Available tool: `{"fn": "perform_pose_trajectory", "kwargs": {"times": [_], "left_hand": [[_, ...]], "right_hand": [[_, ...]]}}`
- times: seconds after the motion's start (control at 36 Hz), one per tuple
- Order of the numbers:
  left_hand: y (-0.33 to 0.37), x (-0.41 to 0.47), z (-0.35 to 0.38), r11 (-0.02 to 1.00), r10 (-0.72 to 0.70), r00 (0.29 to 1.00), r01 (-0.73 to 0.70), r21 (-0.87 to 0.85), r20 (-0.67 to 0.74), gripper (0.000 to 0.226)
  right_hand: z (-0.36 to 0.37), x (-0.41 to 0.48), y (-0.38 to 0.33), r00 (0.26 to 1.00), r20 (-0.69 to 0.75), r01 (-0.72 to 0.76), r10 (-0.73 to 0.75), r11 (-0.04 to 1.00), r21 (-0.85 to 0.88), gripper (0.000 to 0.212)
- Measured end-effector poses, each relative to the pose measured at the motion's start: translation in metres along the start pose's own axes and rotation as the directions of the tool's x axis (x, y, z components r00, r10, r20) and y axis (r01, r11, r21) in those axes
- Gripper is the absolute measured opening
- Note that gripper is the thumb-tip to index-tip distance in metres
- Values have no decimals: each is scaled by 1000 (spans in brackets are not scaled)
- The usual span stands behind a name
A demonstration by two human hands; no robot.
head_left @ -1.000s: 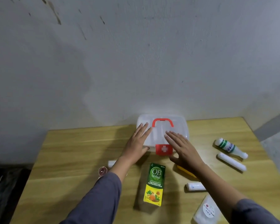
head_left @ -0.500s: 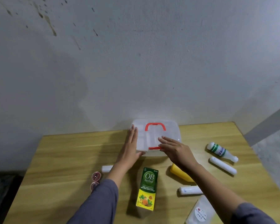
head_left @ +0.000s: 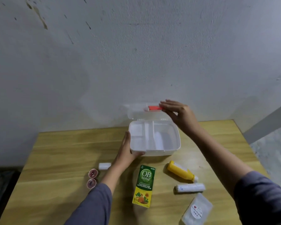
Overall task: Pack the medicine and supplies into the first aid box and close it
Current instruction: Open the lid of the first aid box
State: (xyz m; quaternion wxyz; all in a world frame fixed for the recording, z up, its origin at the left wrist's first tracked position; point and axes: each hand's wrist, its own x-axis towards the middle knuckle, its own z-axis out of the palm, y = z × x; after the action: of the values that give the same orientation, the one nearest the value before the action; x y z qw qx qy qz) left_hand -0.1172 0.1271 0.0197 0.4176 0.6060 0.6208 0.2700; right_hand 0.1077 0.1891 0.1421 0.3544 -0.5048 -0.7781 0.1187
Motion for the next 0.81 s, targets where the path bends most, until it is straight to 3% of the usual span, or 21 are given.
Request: {"fn": "perform_pose_trajectory", "kwargs": {"times": [0.17,0.28,0.42,0.5,0.64,0.81], "left_hand": [[8,-5,7,999,-31,999,31,-37,7,112],[6,-7,9,995,-55,998,55,-83,0,112],[7,-10,13,977,-126,992,118,-178,-31,112],[2,-11,17,972,-147,988,135,-192,-50,117],[3,-16,18,971,-124,989,106,-212,-74,105],[3,-19,16,971,-96,993,80,-223,-61,101]], "right_hand": [[2,8,24,980,-83,-185,181,982,-39,35],[-5,5,34,934,-197,-294,297,955,45,26],[-7,15,38,883,-188,-382,430,891,246,25],[-5,21,39,856,-199,-407,476,860,306,26],[5,27,46,820,-258,-385,511,825,413,25],[11,23,44,806,-267,-418,529,827,375,27]]}}
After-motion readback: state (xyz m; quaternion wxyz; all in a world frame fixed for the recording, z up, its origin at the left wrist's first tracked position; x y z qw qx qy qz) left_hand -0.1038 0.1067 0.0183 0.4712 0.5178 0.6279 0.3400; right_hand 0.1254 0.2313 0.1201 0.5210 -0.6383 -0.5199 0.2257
